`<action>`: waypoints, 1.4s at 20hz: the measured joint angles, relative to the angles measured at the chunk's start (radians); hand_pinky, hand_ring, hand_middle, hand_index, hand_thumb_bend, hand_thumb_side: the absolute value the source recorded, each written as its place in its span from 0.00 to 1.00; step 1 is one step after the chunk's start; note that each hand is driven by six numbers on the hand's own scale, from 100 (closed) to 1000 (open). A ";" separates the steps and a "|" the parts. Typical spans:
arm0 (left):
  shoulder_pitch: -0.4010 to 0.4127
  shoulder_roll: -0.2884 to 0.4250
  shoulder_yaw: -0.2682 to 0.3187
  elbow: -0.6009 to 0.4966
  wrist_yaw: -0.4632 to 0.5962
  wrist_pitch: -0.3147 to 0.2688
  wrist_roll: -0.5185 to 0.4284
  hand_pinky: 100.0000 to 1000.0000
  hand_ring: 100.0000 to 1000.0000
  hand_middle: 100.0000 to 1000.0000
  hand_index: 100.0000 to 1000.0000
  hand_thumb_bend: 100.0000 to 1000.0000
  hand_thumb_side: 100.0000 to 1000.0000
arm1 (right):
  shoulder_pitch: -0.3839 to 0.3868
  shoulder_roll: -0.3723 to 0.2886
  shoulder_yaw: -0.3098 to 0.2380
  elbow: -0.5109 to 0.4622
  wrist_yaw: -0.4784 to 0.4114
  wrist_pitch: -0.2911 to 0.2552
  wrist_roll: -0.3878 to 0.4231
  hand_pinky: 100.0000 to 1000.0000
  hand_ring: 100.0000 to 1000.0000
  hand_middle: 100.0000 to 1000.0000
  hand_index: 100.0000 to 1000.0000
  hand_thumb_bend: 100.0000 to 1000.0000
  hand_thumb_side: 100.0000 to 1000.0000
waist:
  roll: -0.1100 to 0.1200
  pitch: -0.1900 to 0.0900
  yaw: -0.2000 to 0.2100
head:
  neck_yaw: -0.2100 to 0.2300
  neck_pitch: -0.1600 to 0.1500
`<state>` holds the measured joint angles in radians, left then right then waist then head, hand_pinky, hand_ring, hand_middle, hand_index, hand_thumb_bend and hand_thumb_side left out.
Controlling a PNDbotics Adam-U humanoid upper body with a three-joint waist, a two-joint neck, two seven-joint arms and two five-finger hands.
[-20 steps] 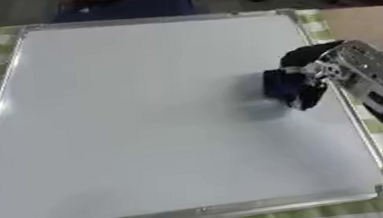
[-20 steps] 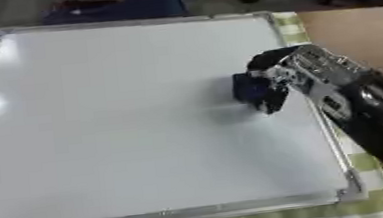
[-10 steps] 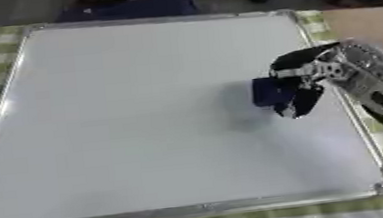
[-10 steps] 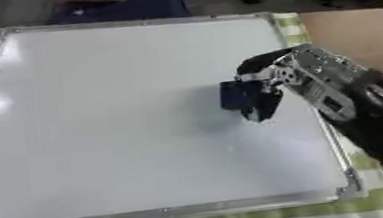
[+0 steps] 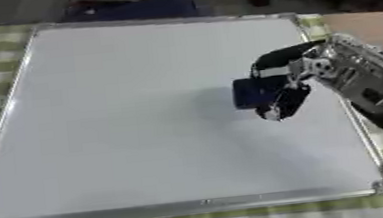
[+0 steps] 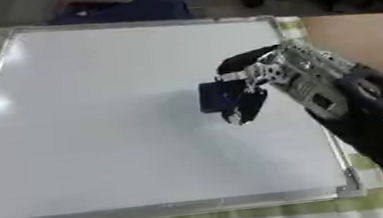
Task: Wipe the whiteboard clean with a brush.
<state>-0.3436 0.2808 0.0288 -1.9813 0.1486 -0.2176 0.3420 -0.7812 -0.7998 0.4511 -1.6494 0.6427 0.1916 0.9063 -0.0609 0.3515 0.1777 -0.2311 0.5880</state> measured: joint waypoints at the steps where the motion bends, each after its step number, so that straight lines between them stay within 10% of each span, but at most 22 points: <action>1: 0.000 0.000 0.000 0.000 0.000 0.000 0.000 0.62 0.75 0.74 0.81 0.22 1.00 | -0.004 0.009 0.009 -0.006 -0.015 0.007 -0.001 0.29 0.56 0.31 0.13 0.00 0.08 | -0.001 -0.001 0.000 | 0.000 0.000; 25: 0.000 0.000 -0.002 0.000 0.001 0.002 -0.003 0.62 0.76 0.74 0.81 0.22 1.00 | -0.046 0.171 0.075 -0.013 -0.086 0.103 -0.012 0.32 0.58 0.45 0.13 0.00 0.06 | -0.003 0.007 0.015 | 0.014 0.001; 28: 0.000 0.000 -0.005 0.000 0.001 0.003 -0.003 0.62 0.76 0.74 0.81 0.21 1.00 | -0.046 0.178 0.083 -0.010 -0.086 0.094 -0.010 0.42 0.69 0.59 0.16 0.00 0.28 | -0.002 0.009 0.019 | 0.014 0.000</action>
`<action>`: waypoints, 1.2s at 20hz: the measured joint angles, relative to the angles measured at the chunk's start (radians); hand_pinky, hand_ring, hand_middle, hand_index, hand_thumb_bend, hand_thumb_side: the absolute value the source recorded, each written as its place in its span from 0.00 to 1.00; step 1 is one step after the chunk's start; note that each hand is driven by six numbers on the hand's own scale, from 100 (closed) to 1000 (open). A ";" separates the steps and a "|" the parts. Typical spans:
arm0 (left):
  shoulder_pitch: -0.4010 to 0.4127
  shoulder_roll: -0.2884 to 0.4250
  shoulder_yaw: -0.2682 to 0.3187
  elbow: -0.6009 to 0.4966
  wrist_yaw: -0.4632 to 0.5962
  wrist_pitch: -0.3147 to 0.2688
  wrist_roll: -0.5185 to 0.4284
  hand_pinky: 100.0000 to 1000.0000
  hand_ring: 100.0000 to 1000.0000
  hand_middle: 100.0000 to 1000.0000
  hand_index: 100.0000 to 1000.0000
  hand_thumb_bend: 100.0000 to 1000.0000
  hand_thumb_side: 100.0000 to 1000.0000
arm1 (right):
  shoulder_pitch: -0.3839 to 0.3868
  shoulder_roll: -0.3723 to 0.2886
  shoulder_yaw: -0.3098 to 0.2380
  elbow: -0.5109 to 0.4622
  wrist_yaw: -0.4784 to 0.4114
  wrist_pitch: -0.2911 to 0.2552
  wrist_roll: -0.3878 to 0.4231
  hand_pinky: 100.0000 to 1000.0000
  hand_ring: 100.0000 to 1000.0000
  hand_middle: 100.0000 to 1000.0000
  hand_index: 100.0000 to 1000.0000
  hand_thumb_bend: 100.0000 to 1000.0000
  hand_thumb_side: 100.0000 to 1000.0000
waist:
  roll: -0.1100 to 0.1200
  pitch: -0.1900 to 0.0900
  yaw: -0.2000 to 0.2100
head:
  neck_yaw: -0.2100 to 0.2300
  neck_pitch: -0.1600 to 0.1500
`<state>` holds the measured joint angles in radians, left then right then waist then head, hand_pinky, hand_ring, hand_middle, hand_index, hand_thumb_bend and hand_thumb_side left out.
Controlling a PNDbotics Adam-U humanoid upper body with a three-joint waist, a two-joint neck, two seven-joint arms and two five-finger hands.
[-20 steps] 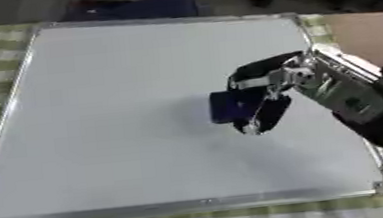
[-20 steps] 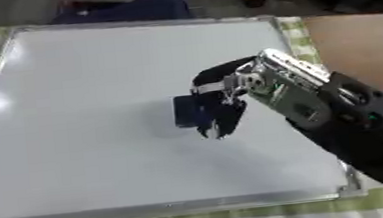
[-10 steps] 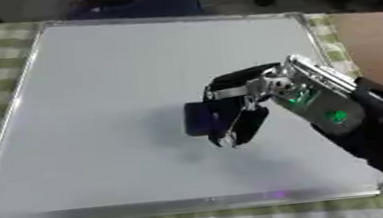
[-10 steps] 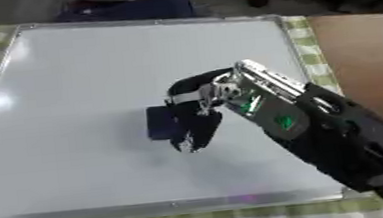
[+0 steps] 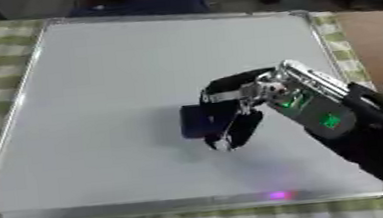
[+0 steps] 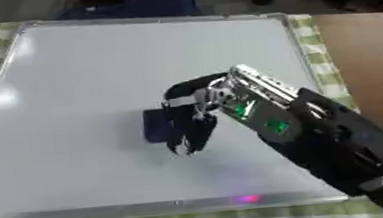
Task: Wipe the whiteboard clean with a brush.
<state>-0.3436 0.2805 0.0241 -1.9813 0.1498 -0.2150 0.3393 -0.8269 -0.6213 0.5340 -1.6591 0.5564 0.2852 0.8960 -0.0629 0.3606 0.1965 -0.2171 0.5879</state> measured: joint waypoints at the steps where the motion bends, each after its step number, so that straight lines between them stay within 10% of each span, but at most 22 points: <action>1: 0.000 0.000 0.000 0.000 0.000 0.000 0.000 0.62 0.76 0.74 0.81 0.21 1.00 | 0.000 0.002 0.004 0.000 0.000 -0.006 0.001 0.42 0.69 0.59 0.16 0.00 0.29 | 0.000 0.001 0.000 | 0.000 0.000; 8: -0.001 0.000 -0.001 0.000 0.000 0.001 -0.001 0.62 0.76 0.74 0.81 0.21 1.00 | 0.001 0.002 0.013 0.008 0.000 -0.073 0.004 0.47 0.75 0.71 0.05 0.00 0.45 | 0.001 0.003 0.000 | 0.003 0.000; 24: -0.001 0.000 -0.001 0.000 0.000 0.002 -0.002 0.62 0.76 0.74 0.81 0.22 1.00 | 0.024 -0.024 -0.044 -0.080 0.082 -0.099 0.009 0.51 0.81 0.85 0.06 0.00 0.47 | 0.003 0.003 -0.005 | 0.014 -0.002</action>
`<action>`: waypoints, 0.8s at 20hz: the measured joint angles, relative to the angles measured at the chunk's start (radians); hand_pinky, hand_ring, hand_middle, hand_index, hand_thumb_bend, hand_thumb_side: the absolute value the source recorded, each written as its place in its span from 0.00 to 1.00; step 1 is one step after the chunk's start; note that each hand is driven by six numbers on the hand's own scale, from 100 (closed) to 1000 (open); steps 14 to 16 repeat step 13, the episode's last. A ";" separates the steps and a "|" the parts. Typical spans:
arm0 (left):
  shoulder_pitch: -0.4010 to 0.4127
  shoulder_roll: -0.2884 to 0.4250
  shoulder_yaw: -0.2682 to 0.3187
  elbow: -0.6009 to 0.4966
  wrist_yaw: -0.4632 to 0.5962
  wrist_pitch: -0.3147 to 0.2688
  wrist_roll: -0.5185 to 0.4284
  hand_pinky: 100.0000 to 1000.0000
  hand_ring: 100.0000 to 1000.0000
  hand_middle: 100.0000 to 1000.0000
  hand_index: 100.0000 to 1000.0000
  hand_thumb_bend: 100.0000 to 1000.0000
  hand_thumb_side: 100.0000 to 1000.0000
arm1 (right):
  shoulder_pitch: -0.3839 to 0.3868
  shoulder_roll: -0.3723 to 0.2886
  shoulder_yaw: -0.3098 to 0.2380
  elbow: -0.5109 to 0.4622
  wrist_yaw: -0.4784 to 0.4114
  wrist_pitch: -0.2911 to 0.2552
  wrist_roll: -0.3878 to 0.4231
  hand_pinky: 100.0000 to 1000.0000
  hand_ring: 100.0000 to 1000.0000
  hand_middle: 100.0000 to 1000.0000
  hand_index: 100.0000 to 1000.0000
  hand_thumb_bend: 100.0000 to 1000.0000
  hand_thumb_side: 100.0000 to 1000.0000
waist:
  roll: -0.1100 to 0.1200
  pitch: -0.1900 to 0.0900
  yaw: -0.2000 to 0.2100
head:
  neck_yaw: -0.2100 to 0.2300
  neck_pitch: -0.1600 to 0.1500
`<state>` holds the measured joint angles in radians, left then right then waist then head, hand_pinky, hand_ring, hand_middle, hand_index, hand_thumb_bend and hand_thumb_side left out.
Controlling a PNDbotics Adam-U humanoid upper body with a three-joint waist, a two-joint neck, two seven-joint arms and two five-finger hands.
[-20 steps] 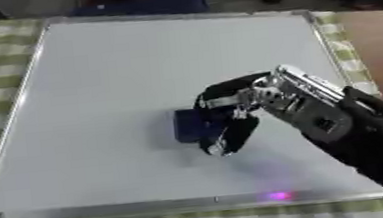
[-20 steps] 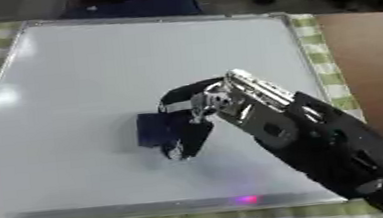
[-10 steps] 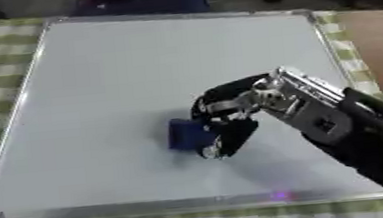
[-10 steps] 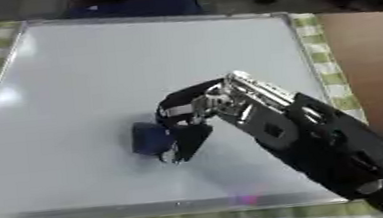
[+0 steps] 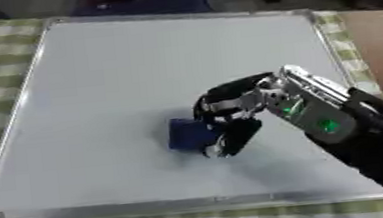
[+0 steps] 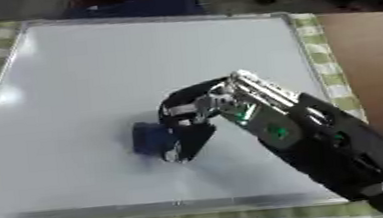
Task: Wipe the whiteboard clean with a brush.
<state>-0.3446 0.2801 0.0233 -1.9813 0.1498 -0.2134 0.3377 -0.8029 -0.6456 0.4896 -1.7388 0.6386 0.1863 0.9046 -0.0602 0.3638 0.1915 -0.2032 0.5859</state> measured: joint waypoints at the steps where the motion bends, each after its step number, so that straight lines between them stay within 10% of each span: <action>1: 0.000 0.000 0.000 0.000 0.000 0.000 0.000 0.62 0.76 0.74 0.81 0.22 1.00 | 0.005 -0.005 -0.004 -0.013 0.014 -0.002 0.001 0.52 0.82 0.87 0.06 0.00 0.48 | 0.000 0.000 0.000 | 0.001 0.000; 16: 0.000 0.000 0.000 0.000 0.000 0.003 -0.003 0.62 0.76 0.74 0.81 0.21 1.00 | 0.030 -0.046 -0.034 -0.070 0.118 -0.034 -0.018 0.54 0.84 0.93 0.07 0.00 0.49 | 0.003 0.000 0.000 | 0.004 0.000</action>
